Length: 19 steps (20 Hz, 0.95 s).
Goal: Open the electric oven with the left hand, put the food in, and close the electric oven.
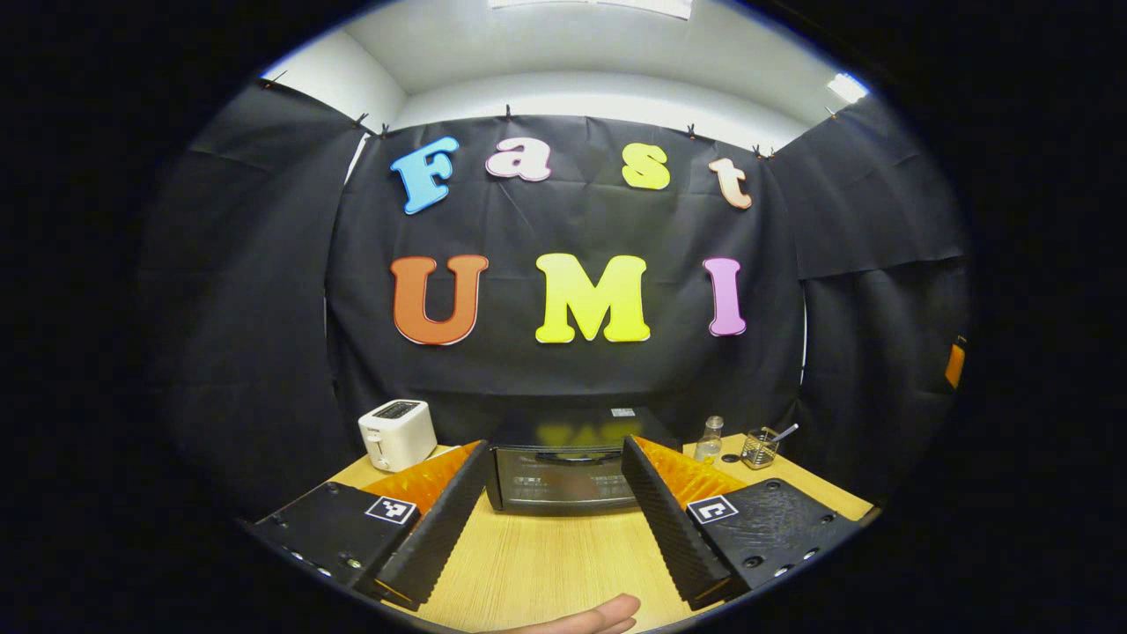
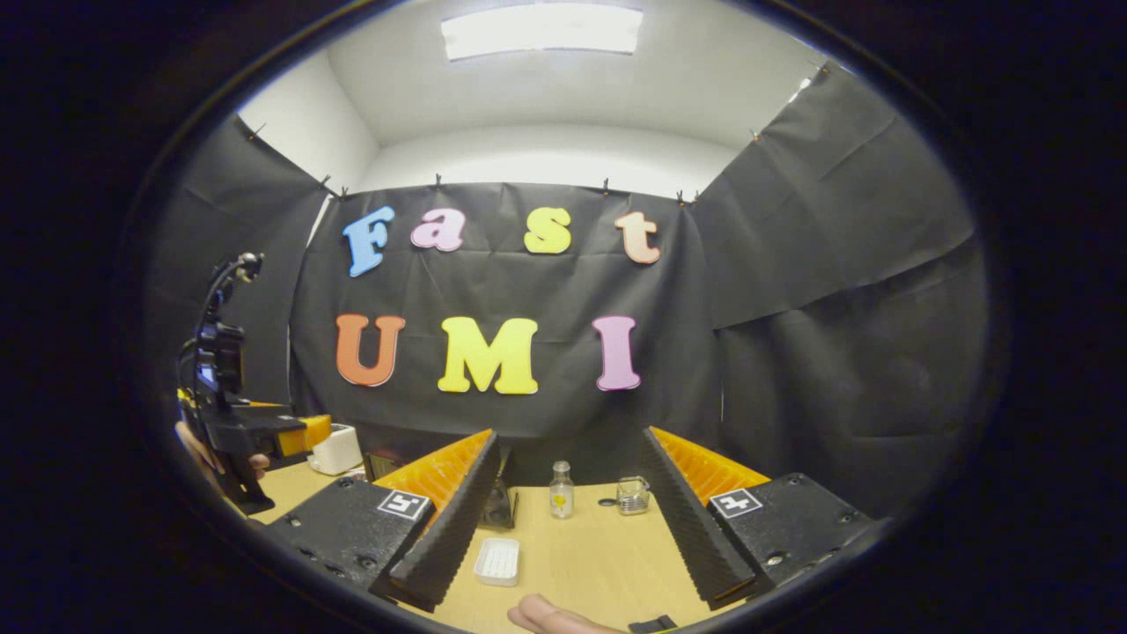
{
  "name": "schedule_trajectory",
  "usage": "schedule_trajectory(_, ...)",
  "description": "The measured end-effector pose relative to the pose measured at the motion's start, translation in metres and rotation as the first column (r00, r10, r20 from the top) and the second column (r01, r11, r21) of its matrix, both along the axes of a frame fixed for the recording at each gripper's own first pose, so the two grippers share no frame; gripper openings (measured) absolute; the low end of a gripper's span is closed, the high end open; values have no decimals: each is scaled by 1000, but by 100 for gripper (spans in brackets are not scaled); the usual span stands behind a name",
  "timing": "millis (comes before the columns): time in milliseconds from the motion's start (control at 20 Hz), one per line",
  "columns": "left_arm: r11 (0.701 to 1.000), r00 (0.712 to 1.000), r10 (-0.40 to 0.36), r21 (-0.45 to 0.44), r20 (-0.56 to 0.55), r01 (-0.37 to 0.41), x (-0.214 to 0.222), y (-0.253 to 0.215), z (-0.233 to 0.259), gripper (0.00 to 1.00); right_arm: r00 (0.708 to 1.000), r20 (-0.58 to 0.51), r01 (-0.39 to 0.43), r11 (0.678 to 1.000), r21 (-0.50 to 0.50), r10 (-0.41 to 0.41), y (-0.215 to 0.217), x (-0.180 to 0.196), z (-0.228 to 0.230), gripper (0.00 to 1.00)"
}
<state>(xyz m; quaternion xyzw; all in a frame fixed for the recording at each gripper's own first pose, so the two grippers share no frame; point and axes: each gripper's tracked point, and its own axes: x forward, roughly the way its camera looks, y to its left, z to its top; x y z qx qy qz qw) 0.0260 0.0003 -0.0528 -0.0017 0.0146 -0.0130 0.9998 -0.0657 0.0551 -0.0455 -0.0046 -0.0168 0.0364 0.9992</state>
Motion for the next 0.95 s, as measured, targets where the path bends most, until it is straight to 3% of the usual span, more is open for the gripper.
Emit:
schedule_trajectory(150,1000,999,28,6,42,-28,-36,1,17,100,1000,17,4,1000,-13,-4,-1,-11,5,96)
schedule_trajectory(200,1000,998,19,12,52,-20,-46,-2,20,95,1000,20,6,1000,-16,-5,-2,-13,5,96)
schedule_trajectory(250,1000,999,-4,11,50,4,-55,-9,17,100,1000,23,7,1000,-18,-7,-3,-16,5,100)
schedule_trajectory(350,999,998,-43,-23,41,44,-72,-18,6,96,1000,26,9,1000,-14,-9,-5,-19,4,96)
schedule_trajectory(450,999,999,-26,-45,26,27,-86,-11,-7,96,1000,29,11,1000,-8,-10,-6,-22,3,96)
schedule_trajectory(650,1000,1000,22,-2,10,-22,-92,-2,-18,96,1000,12,-8,1000,10,8,-5,-26,-2,100)
schedule_trajectory(950,1000,1000,-15,-2,-3,15,-89,-14,-26,96,1000,-1,16,1000,1,-16,-14,-22,-8,96)
